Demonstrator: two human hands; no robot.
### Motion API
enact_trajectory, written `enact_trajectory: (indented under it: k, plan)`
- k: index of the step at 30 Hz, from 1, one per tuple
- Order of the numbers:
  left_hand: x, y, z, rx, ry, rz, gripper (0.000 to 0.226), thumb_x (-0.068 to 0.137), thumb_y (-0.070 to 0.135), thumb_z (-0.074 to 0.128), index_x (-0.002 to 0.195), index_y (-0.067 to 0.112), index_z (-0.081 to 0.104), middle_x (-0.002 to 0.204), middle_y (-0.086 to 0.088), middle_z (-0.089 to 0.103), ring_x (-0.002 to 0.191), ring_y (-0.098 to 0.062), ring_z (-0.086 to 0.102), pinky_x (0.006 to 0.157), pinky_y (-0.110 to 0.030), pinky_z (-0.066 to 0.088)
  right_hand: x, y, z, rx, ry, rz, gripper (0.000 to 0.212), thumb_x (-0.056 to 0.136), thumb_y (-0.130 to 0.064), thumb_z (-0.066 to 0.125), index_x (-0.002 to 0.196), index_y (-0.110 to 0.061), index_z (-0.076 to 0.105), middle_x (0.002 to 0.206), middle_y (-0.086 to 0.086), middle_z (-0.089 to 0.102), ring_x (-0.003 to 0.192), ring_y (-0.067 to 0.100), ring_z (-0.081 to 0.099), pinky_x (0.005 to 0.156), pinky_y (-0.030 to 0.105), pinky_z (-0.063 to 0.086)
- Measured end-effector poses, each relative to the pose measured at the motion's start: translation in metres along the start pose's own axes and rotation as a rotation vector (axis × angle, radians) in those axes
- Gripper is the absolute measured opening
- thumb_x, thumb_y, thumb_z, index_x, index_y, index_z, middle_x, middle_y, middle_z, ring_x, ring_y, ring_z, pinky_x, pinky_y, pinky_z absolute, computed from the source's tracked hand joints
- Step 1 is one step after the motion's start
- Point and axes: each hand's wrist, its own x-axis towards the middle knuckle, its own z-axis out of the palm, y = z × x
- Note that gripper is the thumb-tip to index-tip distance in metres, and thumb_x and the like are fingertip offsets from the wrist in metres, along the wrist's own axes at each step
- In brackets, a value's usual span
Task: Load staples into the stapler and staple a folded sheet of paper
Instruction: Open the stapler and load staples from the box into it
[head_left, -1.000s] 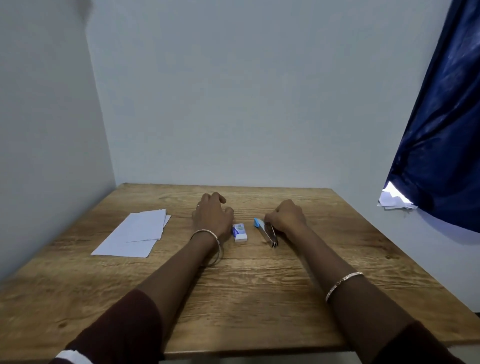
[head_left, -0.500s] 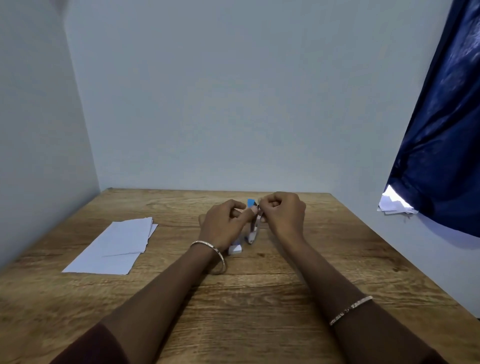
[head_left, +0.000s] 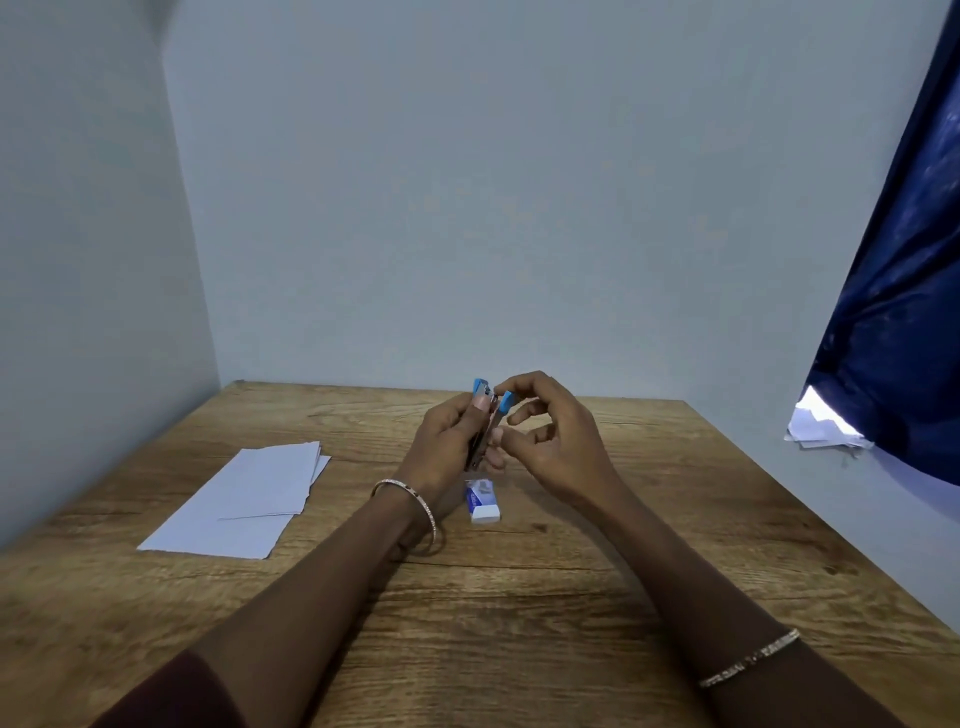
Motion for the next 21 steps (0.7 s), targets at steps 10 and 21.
enact_trajectory:
  k: [10,21]
  plan:
    - [-0.004,0.005,-0.009,0.146,-0.162,-0.003,0.037,0.107,0.017,0.045,0.074,0.011,0.059,0.047,0.002,0.05,0.033,-0.008,0.042,0.034,-0.014,0.026,0.003,0.006,-0.007,-0.059,-0.136,-0.039,0.045,0.066,-0.016,0.092,0.093,-0.017,0.057,0.09,-0.007,0.064,0.08,0.015,0.054,0.062,0.02,0.038]
    - [-0.006,0.008,-0.006,0.206,-0.147,-0.067,0.04,0.107,0.021,0.044,0.07,0.009,0.052,0.048,-0.001,0.046,0.034,-0.006,0.042,0.034,-0.013,0.032,0.008,0.013,-0.005,-0.145,-0.138,-0.113,0.045,0.062,-0.028,0.093,0.084,-0.021,0.054,0.072,-0.024,0.056,0.067,0.005,0.048,0.055,0.011,0.034]
